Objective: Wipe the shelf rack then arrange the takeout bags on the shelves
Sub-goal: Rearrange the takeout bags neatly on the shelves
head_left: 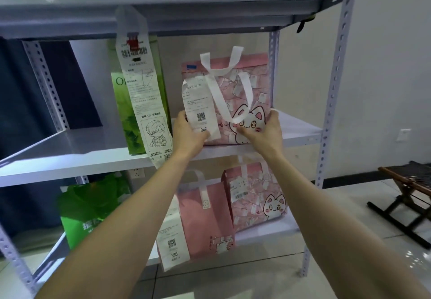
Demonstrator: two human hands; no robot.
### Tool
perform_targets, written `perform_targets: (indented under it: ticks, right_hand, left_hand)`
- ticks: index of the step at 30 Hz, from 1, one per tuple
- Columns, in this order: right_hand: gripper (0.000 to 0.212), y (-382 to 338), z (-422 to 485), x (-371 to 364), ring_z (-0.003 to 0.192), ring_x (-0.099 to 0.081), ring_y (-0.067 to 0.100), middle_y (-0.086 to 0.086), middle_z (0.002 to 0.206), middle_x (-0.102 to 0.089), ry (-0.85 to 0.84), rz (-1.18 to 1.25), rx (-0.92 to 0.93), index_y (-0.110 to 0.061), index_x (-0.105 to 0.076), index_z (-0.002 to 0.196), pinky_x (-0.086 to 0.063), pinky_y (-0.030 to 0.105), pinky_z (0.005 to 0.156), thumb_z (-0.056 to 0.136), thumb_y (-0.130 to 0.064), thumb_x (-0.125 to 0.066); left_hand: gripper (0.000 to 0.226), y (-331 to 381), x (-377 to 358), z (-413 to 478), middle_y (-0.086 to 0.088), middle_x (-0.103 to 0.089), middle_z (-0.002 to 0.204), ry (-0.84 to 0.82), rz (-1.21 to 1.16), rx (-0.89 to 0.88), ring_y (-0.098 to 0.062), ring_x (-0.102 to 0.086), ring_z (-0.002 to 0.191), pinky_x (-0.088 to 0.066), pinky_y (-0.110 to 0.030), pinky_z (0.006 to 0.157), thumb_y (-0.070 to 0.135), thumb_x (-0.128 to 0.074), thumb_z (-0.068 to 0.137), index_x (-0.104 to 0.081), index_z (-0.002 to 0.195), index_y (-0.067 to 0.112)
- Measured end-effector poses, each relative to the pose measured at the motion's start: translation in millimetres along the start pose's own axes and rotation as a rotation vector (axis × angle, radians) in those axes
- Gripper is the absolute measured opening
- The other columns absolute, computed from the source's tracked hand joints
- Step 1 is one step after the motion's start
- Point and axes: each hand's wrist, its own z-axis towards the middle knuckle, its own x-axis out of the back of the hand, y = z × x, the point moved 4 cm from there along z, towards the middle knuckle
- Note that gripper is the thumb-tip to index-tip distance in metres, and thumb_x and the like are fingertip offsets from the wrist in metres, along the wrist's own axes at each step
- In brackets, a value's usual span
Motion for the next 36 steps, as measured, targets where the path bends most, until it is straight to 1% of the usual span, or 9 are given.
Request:
perform_targets:
  ticks: [4, 7, 13, 19, 24, 28, 31, 34, 36]
  right_hand:
    - [0.078, -9.1, -36.5, 18.9, 0.102, -0.065, -0.001, -0.016, 0.119, -0.061, 0.075, 0.063, 0.114, -0.042, -0.04, 0.127, -0.06, 0.033, 0.08, 0.069, -0.057, -0.092]
    - [0.08, -25.1, -60.4, 36.7, 0.1, -0.065, -0.007, -0.018, 0.12, -0.062, 0.134, 0.083, 0.174, -0.043, -0.036, 0.13, -0.053, 0.021, 0.072, 0.074, -0.058, -0.09]
    - [0.088, -85.8, -74.6, 54.0, 0.099, -0.07, 0.007, -0.01, 0.12, -0.064, 0.186, 0.134, 0.332, -0.03, -0.033, 0.136, -0.063, 0.036, 0.079, 0.076, -0.048, -0.094]
    - [0.088, -177.5, -80.7, 33.7, 0.098, -0.067, -0.002, -0.009, 0.122, -0.063, 0.196, 0.219, 0.504, -0.029, -0.03, 0.135, -0.051, 0.006, 0.073, 0.078, -0.049, -0.094]
    - [0.083, -244.8, -98.9, -16.0, 0.1, -0.069, 0.009, -0.004, 0.125, -0.063, 0.132, 0.307, 0.629, -0.021, -0.03, 0.138, -0.06, 0.02, 0.075, 0.084, -0.041, -0.09]
    - [0.079, -283.3, -122.8, -66.5, 0.101, -0.066, 0.007, -0.004, 0.128, -0.061, 0.081, 0.353, 0.697, -0.019, -0.031, 0.138, -0.051, 0.005, 0.08, 0.084, -0.034, -0.087]
    - [0.082, -300.4, -141.3, -110.5, 0.104, -0.063, 0.009, -0.004, 0.134, -0.056, 0.015, 0.385, 0.689, -0.021, -0.03, 0.141, -0.052, 0.012, 0.082, 0.083, -0.03, -0.087]
    - [0.084, -305.7, -157.3, -159.8, 0.108, -0.061, 0.011, 0.0, 0.137, -0.055, -0.088, 0.383, 0.663, -0.023, -0.027, 0.143, -0.055, 0.021, 0.084, 0.085, -0.027, -0.087]
    - [0.086, -303.0, -166.2, -193.1, 0.107, -0.058, 0.008, 0.001, 0.136, -0.055, -0.138, 0.364, 0.639, -0.024, -0.026, 0.145, -0.051, 0.012, 0.085, 0.084, -0.024, -0.087]
  left_hand:
    - [0.079, 1.2, 10.4, -25.4, 0.004, -0.062, 0.138, 0.008, -0.145, -0.054, 0.004, -0.067, 0.099, -0.06, -0.013, 0.08, 0.0, -0.087, 0.088, -0.034, 0.143, 0.019]
    - [0.08, 12.9, 19.9, -42.4, 0.0, -0.064, 0.138, 0.009, -0.252, -0.089, -0.005, -0.074, 0.11, -0.065, -0.029, 0.096, -0.002, -0.087, 0.086, -0.032, 0.138, 0.021]
    - [0.082, 48.4, 65.8, -58.2, 0.001, -0.067, 0.135, 0.052, -0.397, -0.189, -0.004, -0.075, 0.114, -0.065, -0.03, 0.095, -0.002, -0.089, 0.085, -0.031, 0.138, 0.022]
    - [0.082, 72.4, 151.4, -52.7, -0.004, -0.064, 0.14, 0.202, -0.375, -0.292, -0.004, -0.073, 0.118, -0.066, -0.029, 0.092, -0.002, -0.09, 0.084, -0.033, 0.137, 0.022]
    - [0.083, 66.5, 245.8, -50.8, -0.009, -0.066, 0.14, 0.335, -0.332, -0.374, -0.019, -0.073, 0.124, -0.067, -0.039, 0.093, 0.004, -0.093, 0.079, -0.031, 0.132, 0.023]
    - [0.084, 41.3, 308.1, -54.5, -0.014, -0.067, 0.141, 0.423, -0.295, -0.35, -0.025, -0.074, 0.124, -0.068, -0.047, 0.091, 0.008, -0.093, 0.076, -0.033, 0.131, 0.028]
    - [0.081, 11.7, 347.4, -55.4, -0.013, -0.07, 0.136, 0.499, -0.248, -0.312, -0.025, -0.076, 0.119, -0.069, -0.05, 0.087, 0.009, -0.091, 0.075, -0.034, 0.128, 0.033]
    - [0.084, -24.9, 378.0, -55.3, 0.005, -0.076, 0.123, 0.554, -0.179, -0.256, -0.02, -0.077, 0.115, -0.069, -0.044, 0.083, 0.01, -0.091, 0.074, -0.034, 0.133, 0.03]
    - [0.083, -52.5, 392.2, -52.4, 0.011, -0.077, 0.115, 0.567, -0.144, -0.212, -0.016, -0.079, 0.11, -0.07, -0.04, 0.079, 0.01, -0.09, 0.074, -0.034, 0.134, 0.027]
